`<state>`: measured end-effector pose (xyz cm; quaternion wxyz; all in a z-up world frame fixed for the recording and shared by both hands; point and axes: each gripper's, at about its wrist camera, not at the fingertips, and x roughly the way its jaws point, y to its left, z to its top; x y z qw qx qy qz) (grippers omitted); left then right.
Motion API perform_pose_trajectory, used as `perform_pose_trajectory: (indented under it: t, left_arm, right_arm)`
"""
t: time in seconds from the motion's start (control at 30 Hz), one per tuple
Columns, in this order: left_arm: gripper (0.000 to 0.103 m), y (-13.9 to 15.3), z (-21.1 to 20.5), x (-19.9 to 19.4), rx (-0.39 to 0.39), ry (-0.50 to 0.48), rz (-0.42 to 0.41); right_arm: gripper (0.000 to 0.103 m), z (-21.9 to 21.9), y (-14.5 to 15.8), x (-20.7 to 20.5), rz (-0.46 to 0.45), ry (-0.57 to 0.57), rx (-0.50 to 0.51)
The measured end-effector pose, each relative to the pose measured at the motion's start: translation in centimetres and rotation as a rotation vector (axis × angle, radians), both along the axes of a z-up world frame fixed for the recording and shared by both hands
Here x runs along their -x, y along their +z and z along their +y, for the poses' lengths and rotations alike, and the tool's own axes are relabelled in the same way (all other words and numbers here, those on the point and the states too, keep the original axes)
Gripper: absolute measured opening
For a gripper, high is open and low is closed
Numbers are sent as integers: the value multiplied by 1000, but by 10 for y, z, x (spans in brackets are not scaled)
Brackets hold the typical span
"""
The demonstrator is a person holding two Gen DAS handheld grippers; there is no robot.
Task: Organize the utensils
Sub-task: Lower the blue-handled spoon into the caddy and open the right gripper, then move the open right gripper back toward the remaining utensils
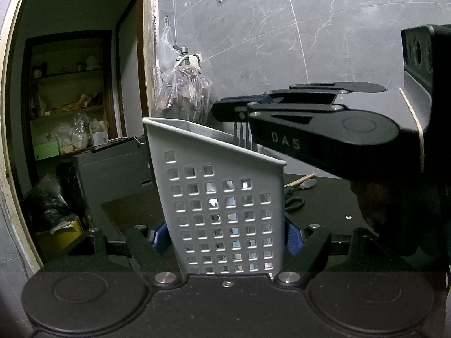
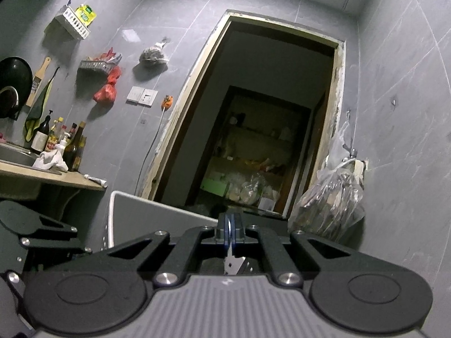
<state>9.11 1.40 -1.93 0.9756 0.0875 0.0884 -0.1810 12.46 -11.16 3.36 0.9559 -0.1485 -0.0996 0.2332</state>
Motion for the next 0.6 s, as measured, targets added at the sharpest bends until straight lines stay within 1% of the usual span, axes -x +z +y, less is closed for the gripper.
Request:
perform_pose_trajectory:
  t: [0.37,0.47,0.6]
  left_arm:
    - [78,0,0,0,0,0,-1]
    - [78,0,0,0,1,0,-1]
    - [78,0,0,0,0,0,-1]
  right_arm:
    - [3,-2,-3,1,12,1,6]
    - [4,-5,-1,2,4,-8,-9]
    - [4,-18,6,2,-6,-34,-55]
